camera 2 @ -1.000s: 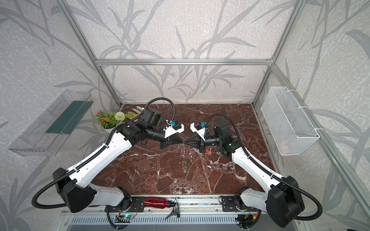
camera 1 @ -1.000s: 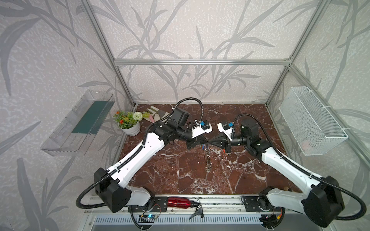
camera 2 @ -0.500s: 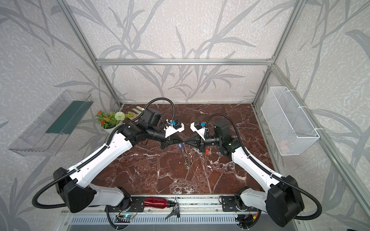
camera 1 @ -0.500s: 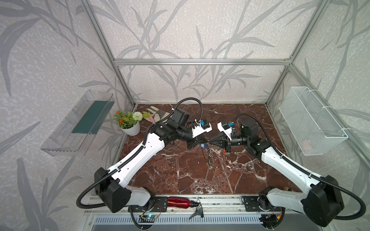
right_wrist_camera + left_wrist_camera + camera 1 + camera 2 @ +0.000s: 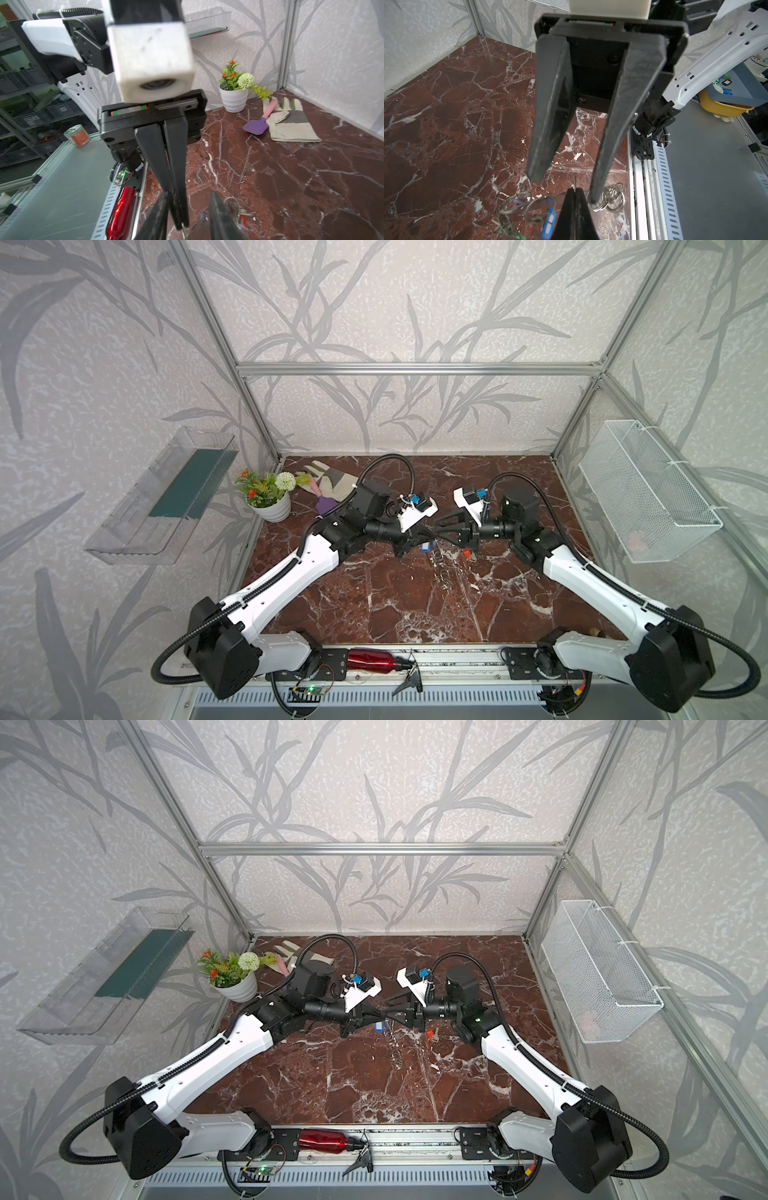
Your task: Put the keys on the keyring
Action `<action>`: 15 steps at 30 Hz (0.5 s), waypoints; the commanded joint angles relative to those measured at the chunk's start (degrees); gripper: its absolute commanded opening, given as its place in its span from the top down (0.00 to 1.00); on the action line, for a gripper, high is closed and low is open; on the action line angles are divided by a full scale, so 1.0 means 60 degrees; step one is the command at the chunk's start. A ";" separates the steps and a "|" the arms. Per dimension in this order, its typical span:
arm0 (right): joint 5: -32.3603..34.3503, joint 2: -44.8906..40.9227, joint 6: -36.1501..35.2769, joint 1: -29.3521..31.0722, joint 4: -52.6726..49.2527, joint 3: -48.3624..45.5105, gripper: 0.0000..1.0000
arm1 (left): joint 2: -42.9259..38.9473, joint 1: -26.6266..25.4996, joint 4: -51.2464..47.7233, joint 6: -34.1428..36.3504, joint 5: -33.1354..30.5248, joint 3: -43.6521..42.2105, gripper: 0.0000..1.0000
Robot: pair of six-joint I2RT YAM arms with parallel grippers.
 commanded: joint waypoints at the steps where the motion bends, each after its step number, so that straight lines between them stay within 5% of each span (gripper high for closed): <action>1: 0.0838 -0.0518 0.0950 -0.0337 0.0935 -0.0258 0.63 | -0.0666 -0.0016 0.1752 -0.0972 -0.0134 -0.0363 1.00; 8: 0.2143 -0.1099 0.1836 -0.0559 0.1381 -0.0770 0.58 | -0.1690 -0.0057 0.4951 -0.2848 -0.0977 -0.1955 1.00; 15: 0.1797 -0.1001 0.2530 -0.0608 0.1916 -0.0923 0.57 | -0.2483 -0.0309 0.7591 -0.4017 -0.2314 -0.3380 1.00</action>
